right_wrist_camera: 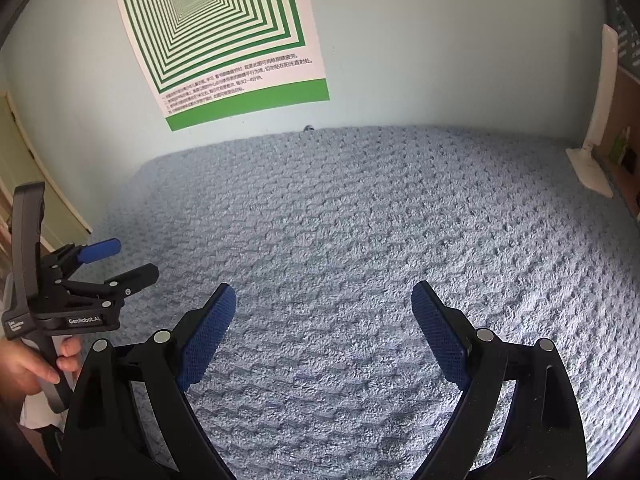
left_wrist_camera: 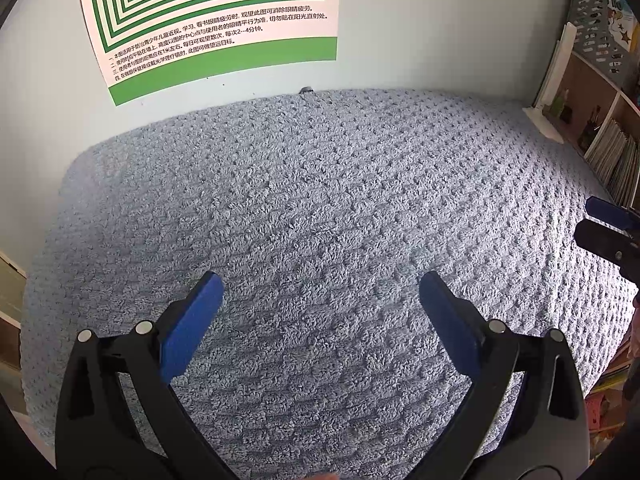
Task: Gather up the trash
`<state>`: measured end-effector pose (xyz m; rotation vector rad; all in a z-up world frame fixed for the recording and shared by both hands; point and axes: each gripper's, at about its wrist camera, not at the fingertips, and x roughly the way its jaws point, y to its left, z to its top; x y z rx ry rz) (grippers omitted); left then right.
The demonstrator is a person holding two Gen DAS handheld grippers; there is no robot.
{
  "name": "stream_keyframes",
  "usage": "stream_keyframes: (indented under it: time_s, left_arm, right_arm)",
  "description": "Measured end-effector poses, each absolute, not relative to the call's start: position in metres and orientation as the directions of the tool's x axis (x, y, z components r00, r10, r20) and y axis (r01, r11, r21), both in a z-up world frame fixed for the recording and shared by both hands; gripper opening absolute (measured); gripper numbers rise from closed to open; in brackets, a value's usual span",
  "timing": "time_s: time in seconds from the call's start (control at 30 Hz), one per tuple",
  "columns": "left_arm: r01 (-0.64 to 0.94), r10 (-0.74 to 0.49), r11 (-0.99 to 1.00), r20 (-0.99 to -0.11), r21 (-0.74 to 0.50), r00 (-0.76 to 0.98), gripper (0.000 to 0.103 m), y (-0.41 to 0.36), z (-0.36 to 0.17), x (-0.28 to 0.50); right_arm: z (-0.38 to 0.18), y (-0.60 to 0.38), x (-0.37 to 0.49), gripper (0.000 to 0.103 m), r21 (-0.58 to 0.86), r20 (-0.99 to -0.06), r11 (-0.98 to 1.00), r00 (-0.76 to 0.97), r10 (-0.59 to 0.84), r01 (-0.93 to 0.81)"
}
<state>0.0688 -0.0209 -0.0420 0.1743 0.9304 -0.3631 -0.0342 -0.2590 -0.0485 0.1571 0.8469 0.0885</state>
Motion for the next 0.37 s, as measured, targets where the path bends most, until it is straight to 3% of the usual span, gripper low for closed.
stream_keyframes:
  time_s: [0.37]
  left_arm:
    - [0.362, -0.24, 0.932, -0.809, -0.036, 0.537, 0.096, -0.0206, -0.0437, 0.0744]
  right_arm:
    - [-0.0515, -0.2588, -0.0305, 0.089, 0.18, -0.743, 0.984, 0.655, 0.142, -0.01]
